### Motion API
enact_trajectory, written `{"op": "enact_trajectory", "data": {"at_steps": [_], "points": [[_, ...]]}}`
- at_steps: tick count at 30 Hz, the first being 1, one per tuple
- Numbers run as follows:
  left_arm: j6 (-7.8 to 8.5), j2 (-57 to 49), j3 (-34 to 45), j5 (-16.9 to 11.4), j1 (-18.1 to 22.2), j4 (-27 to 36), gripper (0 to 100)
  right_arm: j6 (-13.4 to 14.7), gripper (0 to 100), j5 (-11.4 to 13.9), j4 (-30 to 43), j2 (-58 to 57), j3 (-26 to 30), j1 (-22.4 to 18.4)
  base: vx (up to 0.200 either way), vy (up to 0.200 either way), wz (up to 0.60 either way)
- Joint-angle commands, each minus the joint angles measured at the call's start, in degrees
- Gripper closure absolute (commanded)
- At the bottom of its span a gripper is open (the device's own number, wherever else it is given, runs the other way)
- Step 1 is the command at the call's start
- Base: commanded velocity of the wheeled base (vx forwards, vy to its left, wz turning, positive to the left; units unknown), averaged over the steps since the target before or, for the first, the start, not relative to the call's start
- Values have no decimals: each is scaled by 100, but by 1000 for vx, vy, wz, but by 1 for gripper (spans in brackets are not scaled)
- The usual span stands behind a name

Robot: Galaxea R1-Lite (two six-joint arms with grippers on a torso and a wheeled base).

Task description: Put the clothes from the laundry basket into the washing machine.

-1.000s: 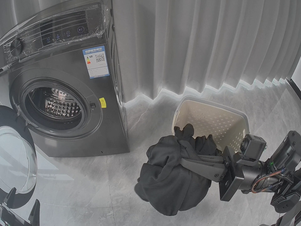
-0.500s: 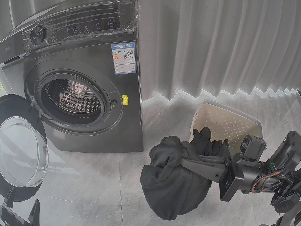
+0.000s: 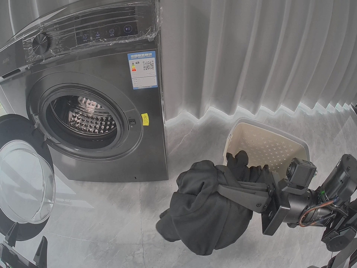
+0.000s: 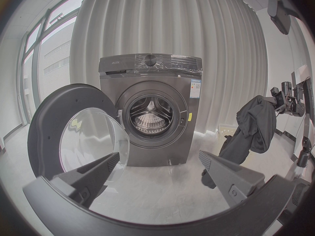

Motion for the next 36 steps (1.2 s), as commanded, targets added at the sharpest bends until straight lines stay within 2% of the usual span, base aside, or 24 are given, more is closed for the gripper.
{"op": "enact_trajectory", "data": {"at_steps": [1,3,14,20,36], "points": [[11,-101,101,11,-1,0,0,2,100,3,-3,8,2,-26,0,200,0],[20,-101,101,11,-1,0,0,2,100,3,-3,8,-7,-35,0,200,0],[46,-101,101,19,7,9,0,2,100,-5,-3,43,-7,-105,0,0,0],[46,-101,101,19,7,0,0,-34,100,-5,6,43,10,-114,0,0,600],[37,-101,101,19,-1,0,0,-42,100,3,6,43,63,-114,0,0,0]]}}
